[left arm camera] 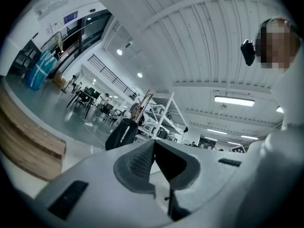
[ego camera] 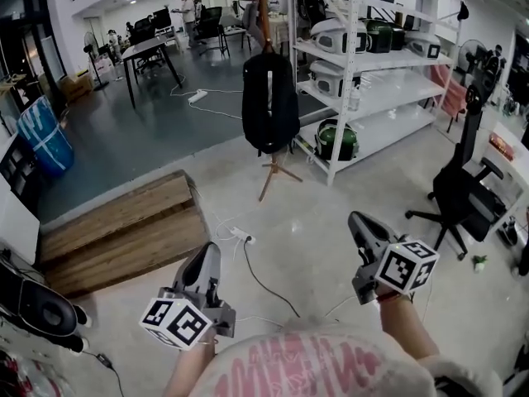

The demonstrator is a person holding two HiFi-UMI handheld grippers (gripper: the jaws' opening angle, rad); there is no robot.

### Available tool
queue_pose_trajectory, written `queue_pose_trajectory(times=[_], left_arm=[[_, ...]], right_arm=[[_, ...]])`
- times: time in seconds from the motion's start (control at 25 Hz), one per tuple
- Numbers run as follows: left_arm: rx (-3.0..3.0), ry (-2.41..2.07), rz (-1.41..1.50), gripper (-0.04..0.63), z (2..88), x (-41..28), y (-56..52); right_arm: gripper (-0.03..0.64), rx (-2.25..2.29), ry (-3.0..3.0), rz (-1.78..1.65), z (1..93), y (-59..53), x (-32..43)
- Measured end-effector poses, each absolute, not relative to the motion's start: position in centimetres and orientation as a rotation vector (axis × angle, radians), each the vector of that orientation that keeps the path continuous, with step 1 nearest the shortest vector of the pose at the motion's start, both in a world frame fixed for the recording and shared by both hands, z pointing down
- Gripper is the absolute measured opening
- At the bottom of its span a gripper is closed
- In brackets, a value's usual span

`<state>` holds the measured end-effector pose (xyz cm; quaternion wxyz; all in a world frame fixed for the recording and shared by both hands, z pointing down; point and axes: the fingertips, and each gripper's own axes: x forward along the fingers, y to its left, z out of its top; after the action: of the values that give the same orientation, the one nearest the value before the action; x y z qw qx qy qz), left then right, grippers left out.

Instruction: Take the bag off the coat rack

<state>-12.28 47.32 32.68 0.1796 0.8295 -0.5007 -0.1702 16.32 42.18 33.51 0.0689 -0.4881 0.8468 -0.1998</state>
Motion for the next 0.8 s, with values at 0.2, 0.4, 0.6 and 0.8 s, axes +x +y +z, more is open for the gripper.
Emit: queue_pose_trajectory(times=[0.2,0.4,0.6,0.8], left_arm=[[2.238,-1.413,-0.484,0.003,35.6,-14.1,47.6],[2.188,-1.468,-0.447,0.003,37.1,-16.0,47.1],[2.156,-1.524,-0.448,0.003,37.5,-17.7,44.3],[2.172,-1.533,-0.423,0.003,37.4,-17.5,38.2]], right_arm=[[0.006,-1.461,2.594,-0.693,35.6,41.5,14.2],[0.005,-1.385,2.647,-0.738,36.1,39.1,10.6],[0.006,-1.348,2.782,-0.664,37.3,35.8,7.4],[0.006,-1.339,2.784,-0.663,37.7,29.4,7.4]])
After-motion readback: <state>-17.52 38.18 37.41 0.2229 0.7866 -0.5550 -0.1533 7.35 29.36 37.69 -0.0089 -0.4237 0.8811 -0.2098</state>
